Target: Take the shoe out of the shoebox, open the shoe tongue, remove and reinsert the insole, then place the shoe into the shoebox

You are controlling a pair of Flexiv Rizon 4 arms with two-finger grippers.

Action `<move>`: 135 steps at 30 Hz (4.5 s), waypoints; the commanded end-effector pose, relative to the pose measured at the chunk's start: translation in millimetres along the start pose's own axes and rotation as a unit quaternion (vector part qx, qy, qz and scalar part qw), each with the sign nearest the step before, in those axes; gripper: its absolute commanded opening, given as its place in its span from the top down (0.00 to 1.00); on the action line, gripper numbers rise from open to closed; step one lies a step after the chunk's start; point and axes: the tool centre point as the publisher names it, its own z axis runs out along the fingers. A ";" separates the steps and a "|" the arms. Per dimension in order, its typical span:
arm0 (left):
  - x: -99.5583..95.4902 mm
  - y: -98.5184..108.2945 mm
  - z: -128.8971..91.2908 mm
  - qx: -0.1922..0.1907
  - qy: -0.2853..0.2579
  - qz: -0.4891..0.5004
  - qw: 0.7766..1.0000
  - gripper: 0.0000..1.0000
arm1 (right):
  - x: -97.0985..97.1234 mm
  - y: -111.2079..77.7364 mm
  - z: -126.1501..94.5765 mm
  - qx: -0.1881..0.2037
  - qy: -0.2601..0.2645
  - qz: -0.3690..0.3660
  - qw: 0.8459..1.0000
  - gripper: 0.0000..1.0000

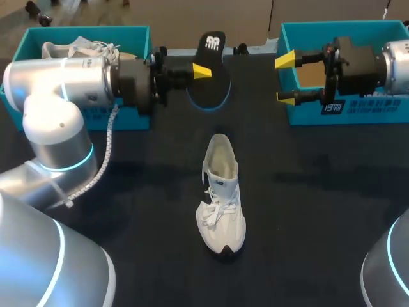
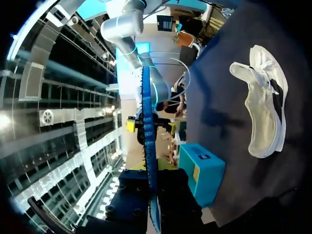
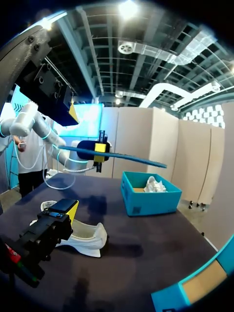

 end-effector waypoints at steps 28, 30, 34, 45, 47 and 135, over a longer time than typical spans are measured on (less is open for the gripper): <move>-4.6 -5.7 8.6 -0.064 -0.019 0.251 0.966 1.00 | -2.0 -5.6 15.3 -0.002 0.006 -0.007 1.000 0.00; -4.8 -5.4 8.3 -0.062 -0.020 0.248 0.967 1.00 | -1.7 -5.4 17.8 0.000 0.004 -0.011 1.000 0.00; -4.6 -4.4 9.5 -0.064 -0.017 0.245 0.967 1.00 | -1.2 -5.2 22.9 0.003 -0.001 -0.016 1.000 0.00; 6.9 -0.7 20.6 -0.069 -0.005 0.230 0.971 1.00 | 4.5 -7.3 38.7 0.007 -0.016 -0.089 0.996 0.00; 7.6 -0.8 23.4 -0.069 -0.004 0.228 0.971 1.00 | 4.1 -7.9 41.8 0.008 -0.010 -0.101 0.995 0.00; 14.9 -0.1 18.5 -0.076 0.005 0.157 0.985 0.00 | -9.9 -8.3 56.0 0.026 0.003 -0.114 0.993 1.00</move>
